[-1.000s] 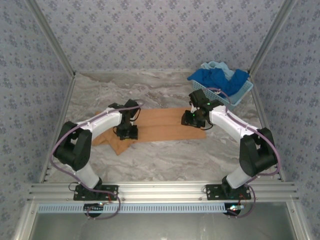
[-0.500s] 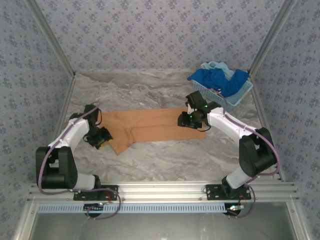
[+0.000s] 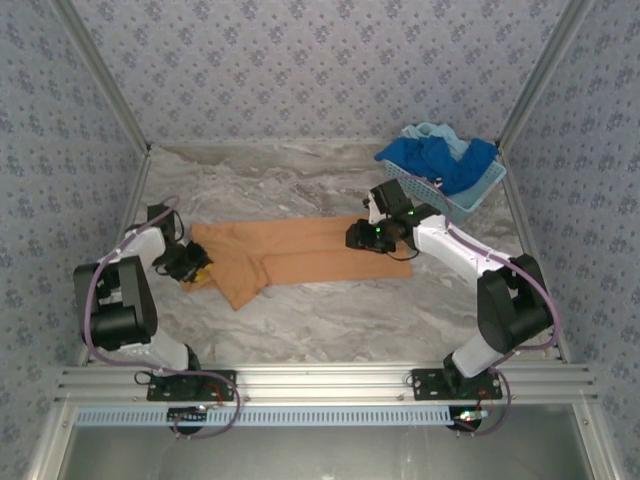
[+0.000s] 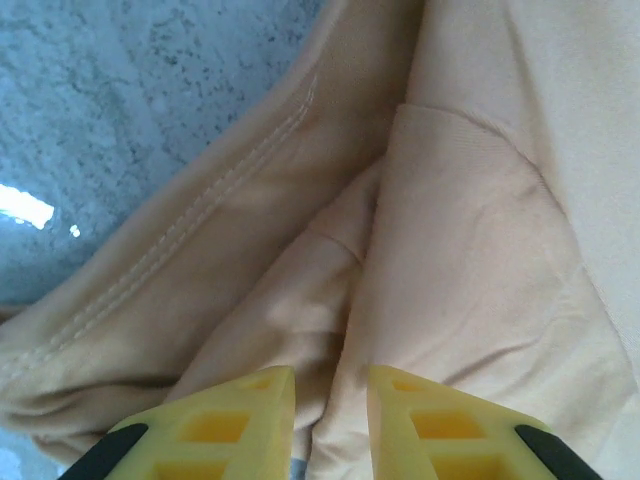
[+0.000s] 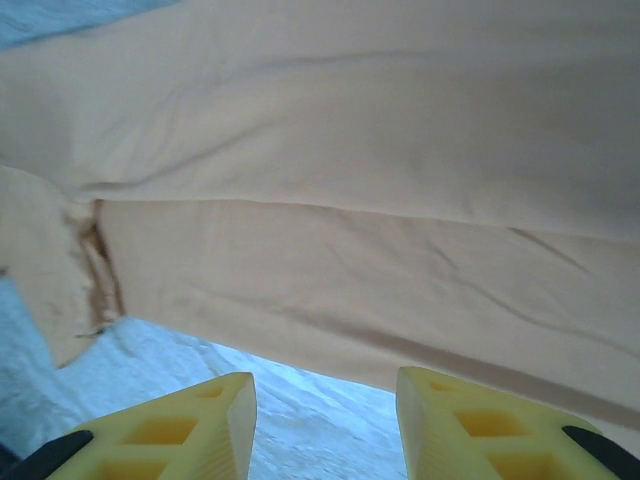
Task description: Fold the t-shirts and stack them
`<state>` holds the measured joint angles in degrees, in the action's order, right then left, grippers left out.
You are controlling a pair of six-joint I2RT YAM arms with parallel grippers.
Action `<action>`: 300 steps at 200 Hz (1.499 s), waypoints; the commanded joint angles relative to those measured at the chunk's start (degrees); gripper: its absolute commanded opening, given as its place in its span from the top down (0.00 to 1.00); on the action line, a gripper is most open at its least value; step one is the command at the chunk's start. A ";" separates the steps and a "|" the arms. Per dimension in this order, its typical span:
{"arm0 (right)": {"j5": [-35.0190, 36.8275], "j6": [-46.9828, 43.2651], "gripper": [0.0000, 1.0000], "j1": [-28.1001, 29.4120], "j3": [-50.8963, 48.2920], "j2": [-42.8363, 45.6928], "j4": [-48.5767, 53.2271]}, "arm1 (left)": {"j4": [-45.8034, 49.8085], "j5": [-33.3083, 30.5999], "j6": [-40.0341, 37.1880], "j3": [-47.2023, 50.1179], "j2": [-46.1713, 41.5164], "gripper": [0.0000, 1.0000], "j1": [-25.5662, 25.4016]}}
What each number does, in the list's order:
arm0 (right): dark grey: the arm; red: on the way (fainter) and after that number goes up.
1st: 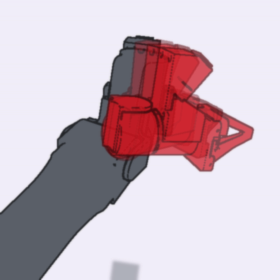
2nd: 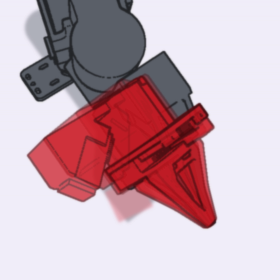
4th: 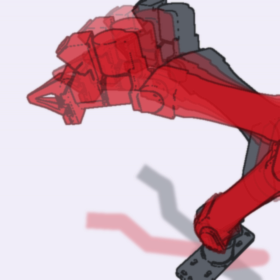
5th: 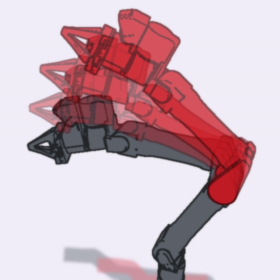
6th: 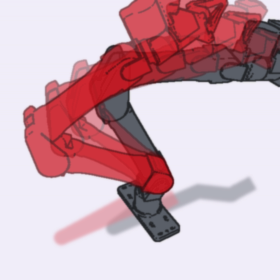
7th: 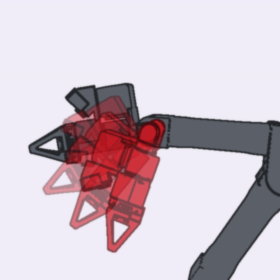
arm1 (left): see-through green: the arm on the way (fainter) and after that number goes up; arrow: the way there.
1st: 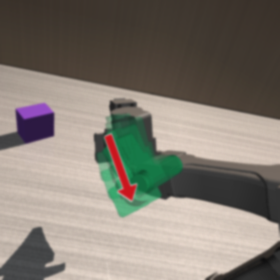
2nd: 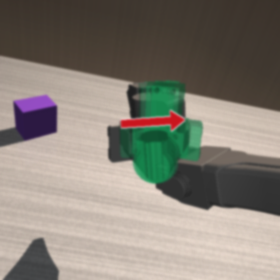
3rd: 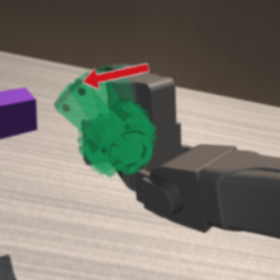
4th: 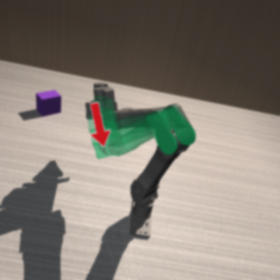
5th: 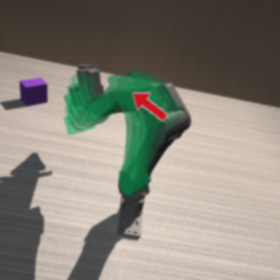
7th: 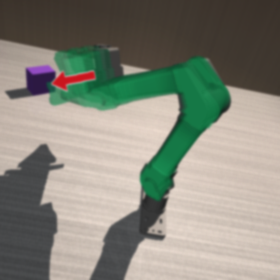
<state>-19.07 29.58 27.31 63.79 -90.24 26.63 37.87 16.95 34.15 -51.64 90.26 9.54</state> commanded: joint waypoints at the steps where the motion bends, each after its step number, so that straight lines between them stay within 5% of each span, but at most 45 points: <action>1: -6.47 1.82 0.55 0.29 -1.67 1.79 -7.05 | -0.74 0.05 -2.49 -1.27 0.66 0.74 0.30; 128: -7.21 3.46 0.56 -0.01 -2.66 1.16 -8.07 | -4.53 1.51 -2.95 -1.80 2.14 0.82 -0.27; 174: -6.94 3.46 0.56 -0.06 -2.77 1.95 -7.51 | -4.76 1.77 -2.85 -1.70 0.70 0.98 -0.30; 233: -6.85 3.33 0.57 -0.08 -3.06 2.70 -6.76 | 4.80 0.10 -1.22 -7.16 -2.72 1.00 -0.32; 300: -7.11 3.36 0.57 -0.35 -3.01 2.32 -6.34 | 14.09 -0.87 -1.23 -19.59 3.60 1.00 -0.49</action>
<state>-25.34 32.60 27.24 60.99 -89.01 19.05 46.33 16.86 32.64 -66.54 90.83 9.26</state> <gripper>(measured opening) 0.425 0.061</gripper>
